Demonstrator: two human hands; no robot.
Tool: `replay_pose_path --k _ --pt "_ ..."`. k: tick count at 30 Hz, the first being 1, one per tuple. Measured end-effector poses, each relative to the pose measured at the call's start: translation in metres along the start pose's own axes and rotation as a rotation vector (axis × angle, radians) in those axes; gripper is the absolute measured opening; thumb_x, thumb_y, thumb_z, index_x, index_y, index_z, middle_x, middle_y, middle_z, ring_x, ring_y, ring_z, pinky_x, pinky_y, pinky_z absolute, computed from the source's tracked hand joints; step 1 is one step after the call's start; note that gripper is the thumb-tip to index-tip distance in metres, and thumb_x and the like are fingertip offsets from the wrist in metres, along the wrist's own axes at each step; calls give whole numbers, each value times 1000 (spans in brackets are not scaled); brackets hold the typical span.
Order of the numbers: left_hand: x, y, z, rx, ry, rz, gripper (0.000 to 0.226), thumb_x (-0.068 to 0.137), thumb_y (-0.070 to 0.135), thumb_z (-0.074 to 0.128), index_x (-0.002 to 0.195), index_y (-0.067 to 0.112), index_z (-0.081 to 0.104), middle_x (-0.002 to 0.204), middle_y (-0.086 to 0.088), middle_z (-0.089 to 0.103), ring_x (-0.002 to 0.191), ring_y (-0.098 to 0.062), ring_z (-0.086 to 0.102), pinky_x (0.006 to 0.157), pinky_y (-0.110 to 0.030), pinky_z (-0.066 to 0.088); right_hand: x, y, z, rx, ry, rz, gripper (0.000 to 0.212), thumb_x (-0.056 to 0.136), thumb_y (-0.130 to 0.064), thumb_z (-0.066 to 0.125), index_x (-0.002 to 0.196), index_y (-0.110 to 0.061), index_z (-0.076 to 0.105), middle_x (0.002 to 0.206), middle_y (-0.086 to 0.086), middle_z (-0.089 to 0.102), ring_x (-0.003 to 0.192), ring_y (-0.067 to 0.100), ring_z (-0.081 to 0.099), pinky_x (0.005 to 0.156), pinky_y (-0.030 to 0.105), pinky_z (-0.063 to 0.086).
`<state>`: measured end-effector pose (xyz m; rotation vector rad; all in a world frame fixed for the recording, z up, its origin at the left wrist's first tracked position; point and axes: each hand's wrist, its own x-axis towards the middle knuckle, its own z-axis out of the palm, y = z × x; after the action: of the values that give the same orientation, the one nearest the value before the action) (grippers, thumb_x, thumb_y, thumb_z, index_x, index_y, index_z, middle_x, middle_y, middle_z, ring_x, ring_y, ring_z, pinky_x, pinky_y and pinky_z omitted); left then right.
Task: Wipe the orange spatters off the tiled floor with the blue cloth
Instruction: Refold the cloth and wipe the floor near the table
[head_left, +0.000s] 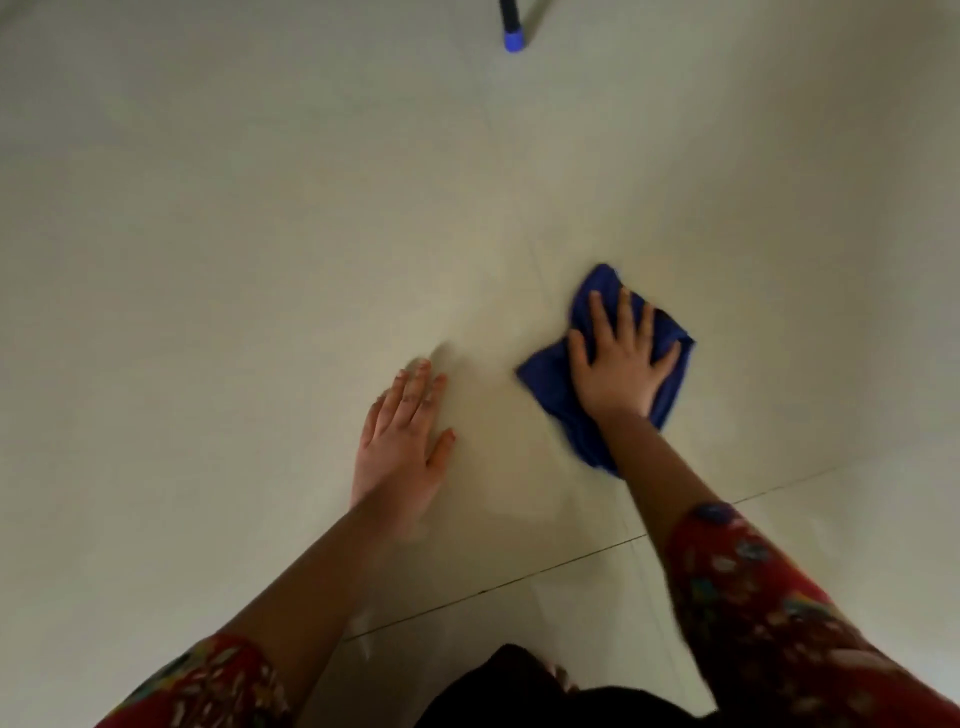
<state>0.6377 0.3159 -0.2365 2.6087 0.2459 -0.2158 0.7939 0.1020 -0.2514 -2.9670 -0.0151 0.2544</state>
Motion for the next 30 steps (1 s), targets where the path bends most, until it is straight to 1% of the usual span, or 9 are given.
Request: replay_pose_path --k 4,9,14,16,19,23,25,27,30 --pt "18 13 4 8 -14 13 61 98 42 33 154 30 11 161 10 -2 148 -9 -5 120 -32 2 -73 7 13 -39 -55 -358 59 96 -59 27 152 -43 17 163 -11 6 151 18 -1 117 60 0" --pt "24 15 7 51 3 -6 60 96 42 32 152 27 21 161 7 7 148 -11 1 120 -32 4 -29 78 -10 35 2 202 59 96 -61 19 152 -45 9 164 -8 2 151 20 -5 116 61 -2" --pt "27 22 -5 -67 40 -66 50 97 31 47 146 25 38 156 7 28 145 -12 22 117 -31 19 92 33 -23 58 15 261 57 99 -55 18 153 -42 6 164 -7 -3 150 21 -6 115 63 -3" --pt "31 20 -19 -146 64 -116 47 96 27 51 142 25 44 149 8 41 138 -13 37 112 -29 27 118 -9 -17 34 -11 133 56 100 -51 21 153 -41 9 164 -7 1 151 23 -4 115 63 -3" --pt "35 12 -44 -212 116 -178 41 95 25 52 136 27 49 141 9 50 128 -13 48 103 -27 37 108 -81 -3 -35 -19 -232 53 101 -48 25 152 -40 17 163 -9 9 150 22 4 115 63 0" --pt "36 -8 -69 -349 200 -413 35 96 25 50 131 25 54 135 4 55 121 -17 52 93 -26 41 24 -133 29 -69 -70 -643 53 98 -49 18 150 -42 25 161 -11 19 150 22 11 116 61 4" --pt "26 -20 -83 -495 203 -573 33 96 24 51 129 22 56 131 0 58 119 -20 54 96 -30 44 -34 -135 40 -27 -89 -790 50 98 -47 27 147 -41 34 158 -10 28 148 20 20 115 58 12" --pt "16 -31 -103 -507 92 -608 34 95 26 52 129 23 56 130 1 58 116 -20 56 97 -31 44 -86 -127 45 39 -103 -904 46 99 -44 33 143 -40 42 155 -12 34 146 16 26 116 51 15" --pt "2 -49 -141 -361 -141 -503 29 95 24 53 122 22 61 128 3 61 113 -18 58 93 -29 43 -130 -121 41 227 -310 -929 44 102 -43 26 140 -35 46 148 -13 44 140 9 36 117 34 18"
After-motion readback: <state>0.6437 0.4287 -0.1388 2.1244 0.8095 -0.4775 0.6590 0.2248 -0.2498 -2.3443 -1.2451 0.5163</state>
